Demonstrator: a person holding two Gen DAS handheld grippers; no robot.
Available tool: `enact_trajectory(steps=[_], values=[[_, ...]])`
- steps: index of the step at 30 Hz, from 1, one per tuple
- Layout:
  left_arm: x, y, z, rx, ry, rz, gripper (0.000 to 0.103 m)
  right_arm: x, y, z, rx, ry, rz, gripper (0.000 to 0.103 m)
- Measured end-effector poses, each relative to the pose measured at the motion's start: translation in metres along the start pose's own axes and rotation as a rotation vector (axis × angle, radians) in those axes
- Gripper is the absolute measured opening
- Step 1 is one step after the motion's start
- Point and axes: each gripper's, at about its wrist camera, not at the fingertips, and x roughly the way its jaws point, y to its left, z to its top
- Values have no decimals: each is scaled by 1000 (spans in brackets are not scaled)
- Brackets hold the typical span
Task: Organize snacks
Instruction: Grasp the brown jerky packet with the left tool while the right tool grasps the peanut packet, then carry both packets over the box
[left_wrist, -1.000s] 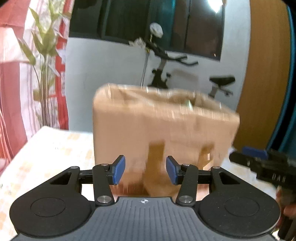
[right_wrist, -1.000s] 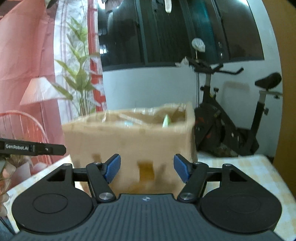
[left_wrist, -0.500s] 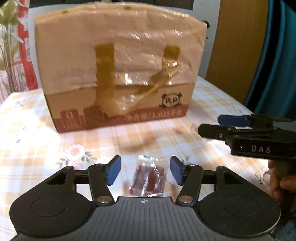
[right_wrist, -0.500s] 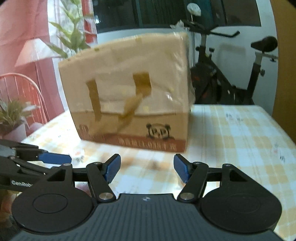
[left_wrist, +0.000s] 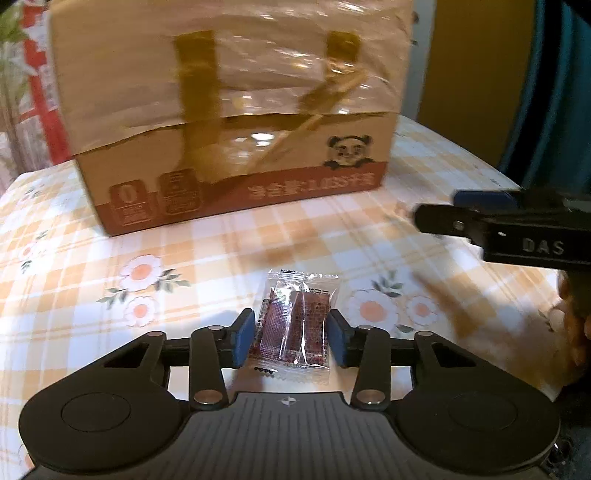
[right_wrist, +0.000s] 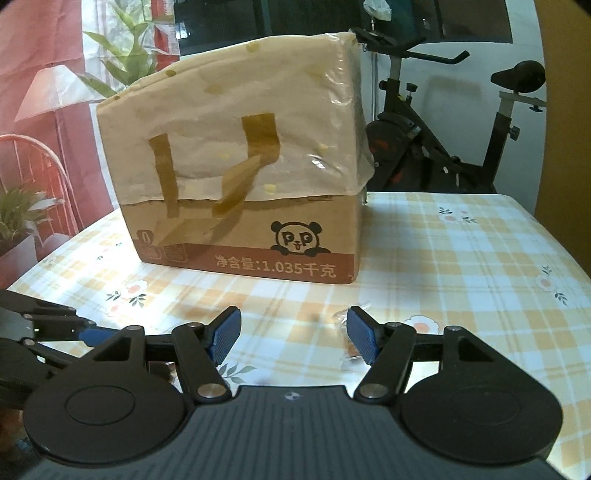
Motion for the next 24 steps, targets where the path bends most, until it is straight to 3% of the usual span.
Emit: enact_trajectory(steps=[8, 12, 15, 17, 19, 20, 24], values=[[-8, 32, -2, -162, -37, 63, 41, 9, -12, 5, -27, 28, -92, 64], [-15, 34, 0, -179, -84, 63, 41, 24, -16, 7, -57, 74, -104, 60], [-19, 33, 0, -173, -106, 53, 41, 37, -16, 6, -76, 115, -102, 50], [-18, 32, 0, -173, -107, 50, 41, 41, -17, 2, -80, 130, -115, 34], [-17, 32, -1, -175, -104, 49, 41, 41, -20, 0, -67, 133, -120, 28], [-16, 33, -2, -176, -102, 48, 41, 41, -21, 0, -60, 135, -124, 20], [-18, 31, -2, -174, -109, 48, 41, 40, -21, 0, -55, 137, -108, 20]])
